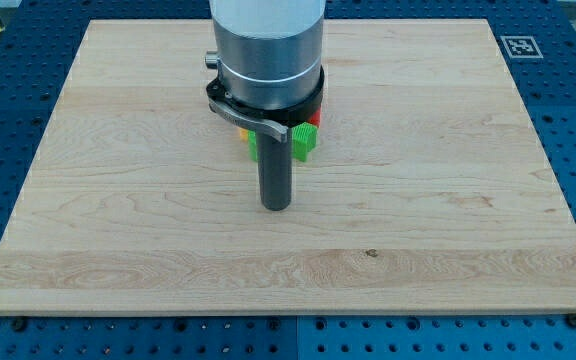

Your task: Point the arm to the top right of the green star

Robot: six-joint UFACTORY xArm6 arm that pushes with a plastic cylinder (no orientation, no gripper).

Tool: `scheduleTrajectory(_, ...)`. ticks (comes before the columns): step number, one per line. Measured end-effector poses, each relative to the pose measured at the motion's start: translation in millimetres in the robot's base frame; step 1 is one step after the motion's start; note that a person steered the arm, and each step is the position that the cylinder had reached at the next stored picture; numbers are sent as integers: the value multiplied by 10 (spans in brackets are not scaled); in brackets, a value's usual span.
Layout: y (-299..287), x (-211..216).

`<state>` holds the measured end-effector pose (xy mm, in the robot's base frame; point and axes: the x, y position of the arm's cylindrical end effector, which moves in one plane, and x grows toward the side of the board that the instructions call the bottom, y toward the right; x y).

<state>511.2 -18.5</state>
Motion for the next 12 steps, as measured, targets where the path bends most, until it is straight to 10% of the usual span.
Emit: scheduleTrajectory(12, 1300, -444)
